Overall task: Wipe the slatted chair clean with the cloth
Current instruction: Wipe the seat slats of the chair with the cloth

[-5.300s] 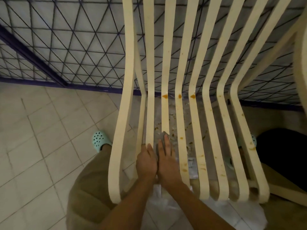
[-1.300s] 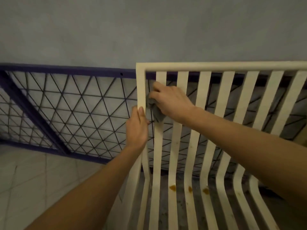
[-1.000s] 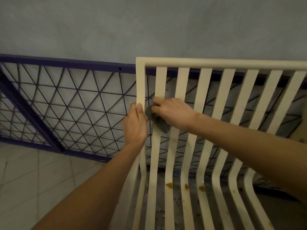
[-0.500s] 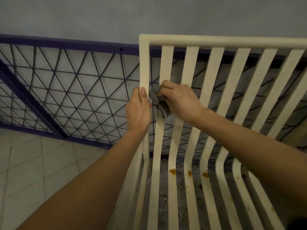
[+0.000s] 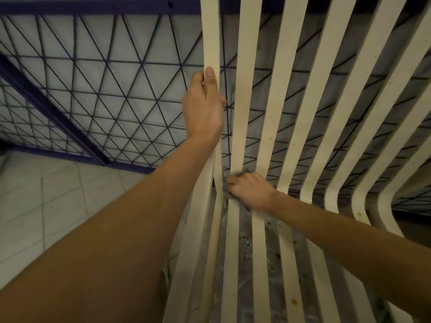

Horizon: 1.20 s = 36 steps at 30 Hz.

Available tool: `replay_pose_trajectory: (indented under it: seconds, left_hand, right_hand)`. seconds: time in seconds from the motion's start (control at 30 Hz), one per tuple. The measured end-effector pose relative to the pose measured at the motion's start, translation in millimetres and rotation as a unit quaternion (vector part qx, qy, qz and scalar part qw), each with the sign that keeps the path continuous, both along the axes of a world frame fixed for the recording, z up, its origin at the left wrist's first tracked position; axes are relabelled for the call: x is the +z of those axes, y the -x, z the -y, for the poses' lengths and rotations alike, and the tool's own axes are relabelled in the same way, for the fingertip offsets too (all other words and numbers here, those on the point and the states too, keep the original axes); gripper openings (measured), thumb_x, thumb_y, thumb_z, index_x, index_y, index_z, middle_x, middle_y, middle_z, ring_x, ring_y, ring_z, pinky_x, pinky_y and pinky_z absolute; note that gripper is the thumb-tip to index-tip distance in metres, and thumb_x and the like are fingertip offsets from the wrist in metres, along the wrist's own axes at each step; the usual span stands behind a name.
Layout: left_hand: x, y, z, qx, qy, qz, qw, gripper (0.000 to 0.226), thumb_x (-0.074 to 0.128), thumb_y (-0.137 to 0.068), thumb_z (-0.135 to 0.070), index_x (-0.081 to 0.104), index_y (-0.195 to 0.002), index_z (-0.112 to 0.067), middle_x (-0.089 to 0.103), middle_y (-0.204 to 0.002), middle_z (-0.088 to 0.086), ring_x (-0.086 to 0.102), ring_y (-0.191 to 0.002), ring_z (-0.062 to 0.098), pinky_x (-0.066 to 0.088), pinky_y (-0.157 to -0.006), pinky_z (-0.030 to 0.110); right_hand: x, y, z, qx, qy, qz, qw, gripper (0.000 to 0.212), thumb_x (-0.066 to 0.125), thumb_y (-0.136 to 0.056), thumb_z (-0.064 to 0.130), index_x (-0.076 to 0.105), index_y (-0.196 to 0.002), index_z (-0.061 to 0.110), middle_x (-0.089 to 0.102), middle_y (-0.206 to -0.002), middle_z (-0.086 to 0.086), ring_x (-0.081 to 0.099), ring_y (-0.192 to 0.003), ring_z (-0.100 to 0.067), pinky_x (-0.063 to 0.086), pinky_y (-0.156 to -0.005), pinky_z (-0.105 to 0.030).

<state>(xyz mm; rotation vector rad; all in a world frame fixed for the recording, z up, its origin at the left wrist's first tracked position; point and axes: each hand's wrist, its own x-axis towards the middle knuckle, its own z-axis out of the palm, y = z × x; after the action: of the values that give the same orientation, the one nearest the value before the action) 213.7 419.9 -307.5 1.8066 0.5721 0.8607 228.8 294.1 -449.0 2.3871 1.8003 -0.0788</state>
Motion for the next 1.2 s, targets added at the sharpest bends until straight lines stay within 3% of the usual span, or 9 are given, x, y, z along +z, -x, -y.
replay_pose_trajectory:
  seconds: [0.33,0.47,0.57,0.67,0.73,0.83,0.9,1.0,1.2]
  left_hand:
    - [-16,22,7,0.012,-0.113,-0.047,0.992,0.029,0.032,-0.105,-0.032,0.051,-0.093,-0.015,0.054,-0.075,-0.003,0.051,-0.065,0.008,0.04,-0.061,0.028]
    - [-42,63,16,-0.015,-0.168,-0.127,0.978,0.035,0.038,-0.1,-0.033,0.048,-0.129,-0.016,0.058,-0.109,0.002,0.057,-0.101,0.02,0.052,-0.089,0.04]
    - [-45,100,36,-0.021,-0.188,-0.192,0.963,0.052,0.043,-0.1,-0.016,0.029,-0.15,-0.016,0.045,-0.142,0.006,0.042,-0.13,0.021,0.036,-0.113,0.039]
    - [-36,140,64,-0.041,-0.203,-0.209,0.956,0.061,0.044,-0.097,0.0,0.023,-0.152,-0.014,0.02,-0.159,0.004,0.023,-0.145,0.019,0.022,-0.12,0.034]
    - [-36,165,80,-0.076,-0.197,-0.2,0.957,0.063,0.047,-0.093,0.004,0.031,-0.151,-0.017,0.026,-0.158,0.0,0.032,-0.141,0.019,0.03,-0.117,0.039]
    - [-34,201,114,-0.157,-0.151,-0.197,0.956,0.054,0.049,-0.088,0.009,0.055,-0.135,-0.016,0.052,-0.141,-0.001,0.047,-0.13,0.014,0.036,-0.114,0.037]
    - [-39,226,140,-0.207,-0.106,-0.231,0.945,0.049,0.049,-0.09,0.008,0.06,-0.129,-0.019,0.055,-0.137,-0.003,0.047,-0.128,0.01,0.035,-0.113,0.03]
    - [-70,257,163,-0.186,-0.026,-0.265,0.946,0.039,0.049,-0.095,-0.002,0.061,-0.125,-0.024,0.057,-0.132,-0.005,0.051,-0.122,0.011,0.043,-0.107,0.034]
    - [-140,317,179,0.004,0.185,-0.316,0.931,0.036,0.047,-0.097,-0.008,0.053,-0.133,-0.009,0.054,-0.136,0.011,0.05,-0.123,0.027,0.04,-0.107,0.037]
  right_hand:
    - [-29,69,-3,-0.135,0.025,-0.192,0.972,0.021,0.073,-0.072,0.001,0.057,-0.081,0.01,0.06,-0.102,-0.014,0.065,-0.086,-0.033,0.056,-0.073,-0.037]
    - [-15,129,18,-0.11,0.068,-0.193,0.973,0.019,0.071,-0.075,-0.001,0.057,-0.083,0.009,0.053,-0.112,-0.015,0.057,-0.098,-0.034,0.05,-0.076,-0.041]
    - [-4,187,39,-0.098,0.094,-0.226,0.965,0.015,0.068,-0.08,0.001,0.063,-0.095,0.003,0.047,-0.124,-0.019,0.058,-0.104,-0.037,0.045,-0.078,-0.042]
    - [-14,229,63,-0.102,0.08,-0.272,0.954,0.023,0.058,-0.091,0.005,0.063,-0.112,0.0,0.044,-0.134,-0.018,0.053,-0.113,-0.036,0.042,-0.098,-0.045]
    - [-27,255,83,-0.105,0.071,-0.297,0.946,0.028,0.05,-0.094,0.008,0.06,-0.12,0.004,0.042,-0.137,-0.014,0.051,-0.119,-0.034,0.041,-0.101,-0.041]
    - [-32,285,112,-0.191,-0.016,-0.355,0.915,0.031,0.052,-0.089,0.008,0.06,-0.119,0.007,0.055,-0.121,-0.014,0.057,-0.11,-0.033,0.047,-0.087,-0.036]
    - [-22,290,128,-0.3,-0.101,-0.422,0.849,0.022,0.055,-0.085,0.002,0.063,-0.105,0.005,0.064,-0.093,-0.012,0.064,-0.087,-0.027,0.049,-0.069,-0.031]
    - [14,272,149,-0.29,-0.193,-0.282,0.894,0.018,0.053,-0.092,0.015,0.065,-0.103,0.021,0.061,-0.095,0.001,0.059,-0.083,-0.017,0.049,-0.073,-0.028]
    - [14,311,175,-0.312,-0.14,-0.325,0.882,0.025,0.048,-0.096,0.018,0.054,-0.121,0.02,0.056,-0.12,-0.003,0.059,-0.101,-0.02,0.05,-0.088,-0.032]
